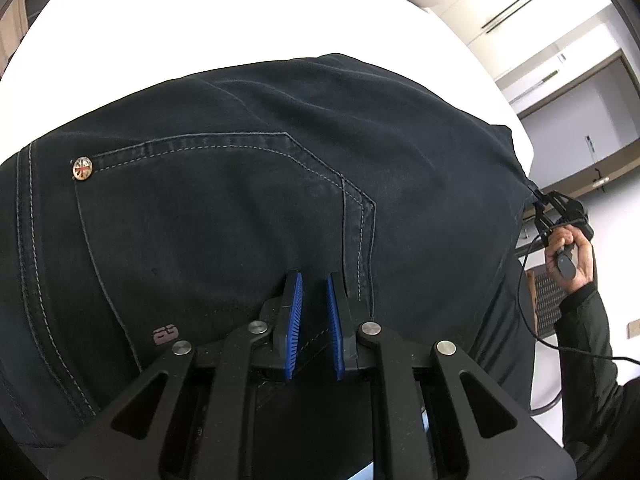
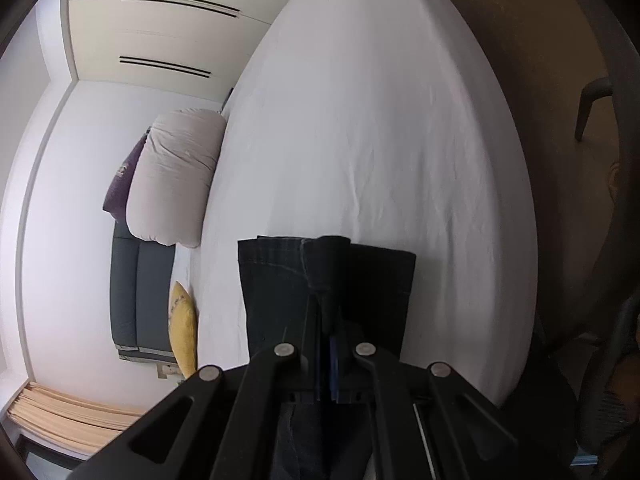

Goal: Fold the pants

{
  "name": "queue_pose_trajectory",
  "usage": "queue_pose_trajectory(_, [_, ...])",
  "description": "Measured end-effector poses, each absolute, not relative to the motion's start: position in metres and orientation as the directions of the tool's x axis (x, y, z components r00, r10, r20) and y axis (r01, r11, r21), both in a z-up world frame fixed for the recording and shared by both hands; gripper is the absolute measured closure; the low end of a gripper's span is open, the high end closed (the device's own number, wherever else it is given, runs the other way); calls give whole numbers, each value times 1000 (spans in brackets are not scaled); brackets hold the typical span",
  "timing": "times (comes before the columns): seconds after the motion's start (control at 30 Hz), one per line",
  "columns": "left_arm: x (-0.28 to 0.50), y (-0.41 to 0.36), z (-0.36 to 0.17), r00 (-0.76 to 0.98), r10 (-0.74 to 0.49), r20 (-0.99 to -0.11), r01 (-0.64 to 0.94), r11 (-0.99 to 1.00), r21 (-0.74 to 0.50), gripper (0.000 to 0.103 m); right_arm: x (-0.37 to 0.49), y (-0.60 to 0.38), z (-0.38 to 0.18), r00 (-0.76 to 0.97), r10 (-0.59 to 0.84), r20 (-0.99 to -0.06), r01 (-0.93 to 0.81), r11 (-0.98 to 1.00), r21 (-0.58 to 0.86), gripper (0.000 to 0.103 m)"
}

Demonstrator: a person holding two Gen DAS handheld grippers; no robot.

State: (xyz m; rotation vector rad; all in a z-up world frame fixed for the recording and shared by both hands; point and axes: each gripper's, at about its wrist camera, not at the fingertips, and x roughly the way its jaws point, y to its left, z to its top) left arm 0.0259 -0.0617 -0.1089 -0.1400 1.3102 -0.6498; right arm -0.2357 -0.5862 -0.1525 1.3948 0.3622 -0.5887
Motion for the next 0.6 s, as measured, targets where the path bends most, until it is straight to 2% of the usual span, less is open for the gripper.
queue_pose_trajectory(0.13, [28, -64, -107, 94, -514, -853, 373, 812, -449, 90, -231, -594, -170, 780, -155, -606, 620, 61, 782, 101])
queue_pose_trajectory(0.3, [24, -61, -104, 88, -509, -856, 392, 808, -440, 90, -237, -601, -172, 804, -150, -575, 587, 45, 808, 100])
queue_pose_trajectory(0.4, [22, -58, -104, 88, -516, -852, 384, 807, -449, 90, -240, -598, -166, 792, -163, -588, 603, 62, 795, 92])
queue_pose_trajectory(0.47, [21, -56, -105, 89, -519, -850, 381, 806, -453, 90, -235, -595, -156, 757, -168, -631, 651, 121, 749, 89])
queue_pose_trajectory(0.53, [20, -55, -106, 91, -522, -848, 381, 805, -454, 90, -225, -595, -142, 689, -176, -703, 725, 194, 661, 85])
queue_pose_trajectory(0.6, [19, -54, -106, 93, -523, -847, 380, 805, -455, 90, -221, -595, -123, 601, -223, -768, 797, 239, 555, 75])
